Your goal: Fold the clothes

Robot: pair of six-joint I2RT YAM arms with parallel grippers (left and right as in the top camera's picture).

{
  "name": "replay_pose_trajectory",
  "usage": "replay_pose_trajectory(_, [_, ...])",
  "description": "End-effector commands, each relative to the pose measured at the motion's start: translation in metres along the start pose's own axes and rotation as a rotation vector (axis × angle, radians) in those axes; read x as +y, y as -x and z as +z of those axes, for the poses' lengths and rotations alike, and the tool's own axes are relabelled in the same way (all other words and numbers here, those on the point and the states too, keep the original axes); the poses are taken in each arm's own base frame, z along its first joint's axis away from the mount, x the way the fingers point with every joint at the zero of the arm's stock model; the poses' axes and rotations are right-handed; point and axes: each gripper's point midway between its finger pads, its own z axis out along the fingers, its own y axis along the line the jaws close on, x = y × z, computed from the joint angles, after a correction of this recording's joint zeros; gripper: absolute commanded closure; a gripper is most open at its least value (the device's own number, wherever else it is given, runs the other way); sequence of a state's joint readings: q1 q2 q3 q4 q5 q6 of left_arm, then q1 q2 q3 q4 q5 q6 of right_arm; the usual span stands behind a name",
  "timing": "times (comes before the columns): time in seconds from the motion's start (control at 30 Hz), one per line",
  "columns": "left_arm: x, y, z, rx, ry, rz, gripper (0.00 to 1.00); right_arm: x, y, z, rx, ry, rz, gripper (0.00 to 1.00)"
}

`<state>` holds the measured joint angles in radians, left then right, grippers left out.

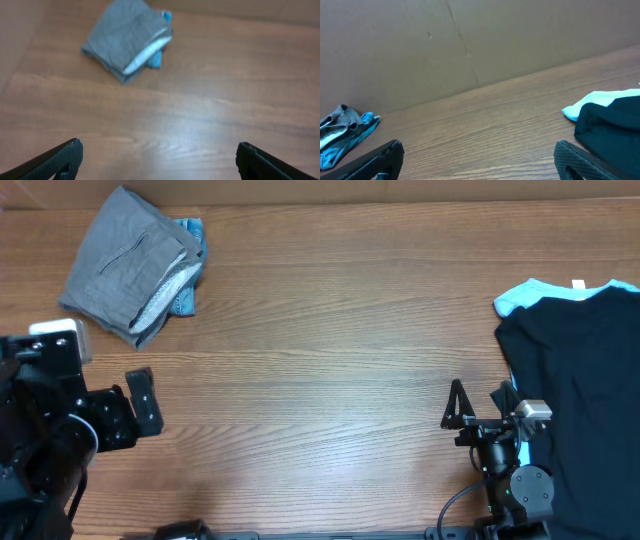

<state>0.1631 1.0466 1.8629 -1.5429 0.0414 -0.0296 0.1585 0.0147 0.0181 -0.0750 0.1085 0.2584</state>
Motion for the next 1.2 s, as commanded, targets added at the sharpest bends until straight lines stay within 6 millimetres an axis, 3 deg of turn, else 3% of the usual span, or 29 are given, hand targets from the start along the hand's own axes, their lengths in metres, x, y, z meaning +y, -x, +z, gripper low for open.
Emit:
replay_pose_trajectory(0.0, [-0.003,0.011,-0.004,-0.093,-0.012,0.016,0.00,-0.001,-0.001,0.000,-0.008,0.001,0.005,0.00])
replay_pose_trajectory(0.13, [-0.012,0.025,0.008,-0.252,-0.068,0.029,0.00,-0.001,-0.001,0.000,-0.008,0.001,0.005,0.00])
replay_pose_trajectory(0.23, [-0.019,0.018,0.025,-0.341,-0.116,0.043,0.00,-0.001,-0.001,0.000,-0.008,0.001,0.005,0.00])
replay_pose_trajectory(0.7, [-0.012,-0.102,0.110,-0.476,-0.113,0.101,0.00,-0.001,-0.001,0.000,-0.008,0.001,0.005,0.00])
replay_pose_trajectory(0.9, [-0.009,-0.137,0.148,-0.451,-0.111,0.098,0.00,-0.001,-0.001,0.000,-0.008,0.001,0.005,0.00])
replay_pose_trajectory(1.17, [-0.013,-0.163,0.186,-0.492,-0.134,0.114,0.00,-0.001,-0.001,0.000,-0.008,0.001,0.005,0.00])
